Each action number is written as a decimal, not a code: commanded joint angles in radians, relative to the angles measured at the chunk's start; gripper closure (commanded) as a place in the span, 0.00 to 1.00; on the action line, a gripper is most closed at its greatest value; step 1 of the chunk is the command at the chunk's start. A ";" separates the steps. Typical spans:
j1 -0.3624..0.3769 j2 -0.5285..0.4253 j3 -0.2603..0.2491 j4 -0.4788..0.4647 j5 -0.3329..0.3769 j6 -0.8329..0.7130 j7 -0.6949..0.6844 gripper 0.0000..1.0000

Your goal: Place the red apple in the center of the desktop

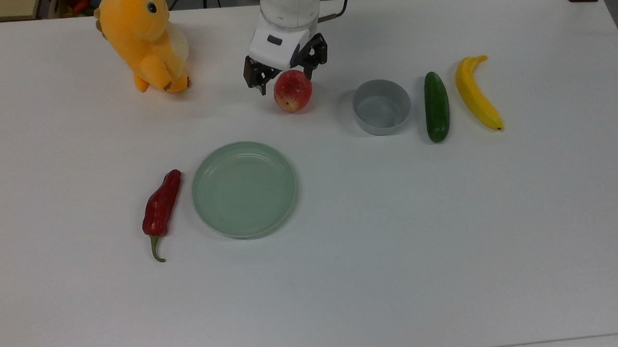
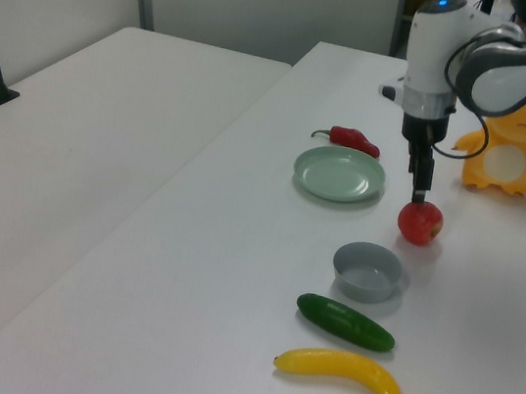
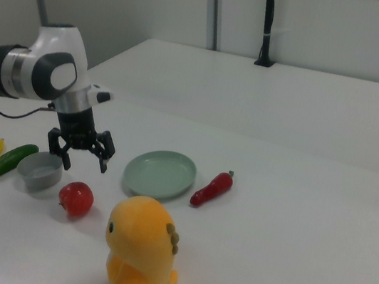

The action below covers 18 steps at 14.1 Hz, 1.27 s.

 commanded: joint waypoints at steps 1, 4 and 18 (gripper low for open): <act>0.006 -0.062 0.004 0.063 0.025 -0.066 -0.004 0.00; 0.008 -0.137 0.003 0.141 0.120 -0.185 0.016 0.00; 0.069 -0.099 -0.330 0.388 0.210 -0.405 0.113 0.00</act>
